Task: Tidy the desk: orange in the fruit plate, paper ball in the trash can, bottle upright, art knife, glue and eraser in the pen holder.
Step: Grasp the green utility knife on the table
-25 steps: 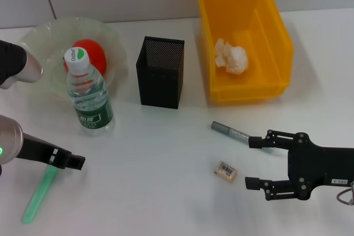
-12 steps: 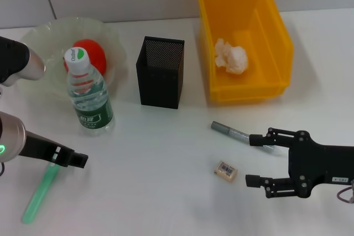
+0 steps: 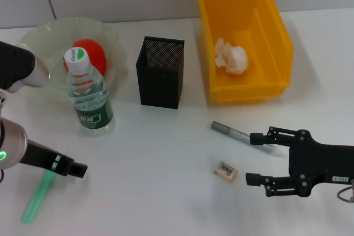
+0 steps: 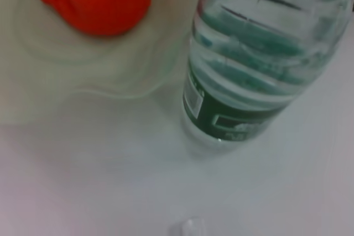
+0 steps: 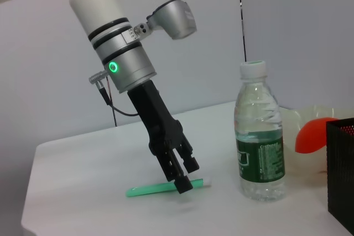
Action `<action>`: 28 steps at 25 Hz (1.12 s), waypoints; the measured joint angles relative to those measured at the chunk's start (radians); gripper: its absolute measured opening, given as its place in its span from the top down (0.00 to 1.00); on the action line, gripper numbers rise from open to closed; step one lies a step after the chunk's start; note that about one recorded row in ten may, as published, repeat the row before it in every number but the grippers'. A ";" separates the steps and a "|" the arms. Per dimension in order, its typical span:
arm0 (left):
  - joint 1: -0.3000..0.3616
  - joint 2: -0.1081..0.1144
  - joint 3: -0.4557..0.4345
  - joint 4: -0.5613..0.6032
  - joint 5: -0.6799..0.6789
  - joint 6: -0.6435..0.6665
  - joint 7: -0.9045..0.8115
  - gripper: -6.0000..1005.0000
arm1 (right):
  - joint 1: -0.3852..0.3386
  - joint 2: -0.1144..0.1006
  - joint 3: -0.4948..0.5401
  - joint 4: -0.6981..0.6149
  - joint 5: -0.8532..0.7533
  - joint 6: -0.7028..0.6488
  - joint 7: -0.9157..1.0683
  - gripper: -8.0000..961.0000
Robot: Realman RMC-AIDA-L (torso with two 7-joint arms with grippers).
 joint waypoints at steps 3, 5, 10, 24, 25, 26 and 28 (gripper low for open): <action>-0.003 0.000 -0.001 -0.011 0.009 0.001 0.000 0.28 | 0.000 0.000 0.003 0.000 0.000 -0.004 0.000 0.19; -0.005 0.001 -0.002 -0.018 0.014 0.000 0.000 0.29 | 0.000 0.001 0.006 0.000 0.000 -0.005 0.000 0.19; -0.015 0.001 -0.009 -0.039 0.034 -0.007 0.000 0.30 | 0.000 0.007 0.006 -0.004 -0.002 -0.005 0.000 0.19; -0.034 0.000 -0.037 -0.063 0.037 -0.008 0.000 0.32 | -0.002 0.010 0.006 -0.004 -0.004 -0.002 0.001 0.19; -0.035 0.001 -0.041 -0.071 0.037 -0.008 0.000 0.32 | -0.002 0.010 0.006 -0.004 -0.004 -0.002 0.001 0.19; -0.035 0.001 -0.041 -0.071 0.037 -0.008 0.000 0.32 | -0.004 0.011 0.006 -0.004 -0.004 -0.001 0.001 0.19; -0.046 0.001 -0.050 -0.100 0.037 -0.008 0.000 0.33 | -0.004 0.011 0.006 -0.004 -0.004 -0.001 0.001 0.19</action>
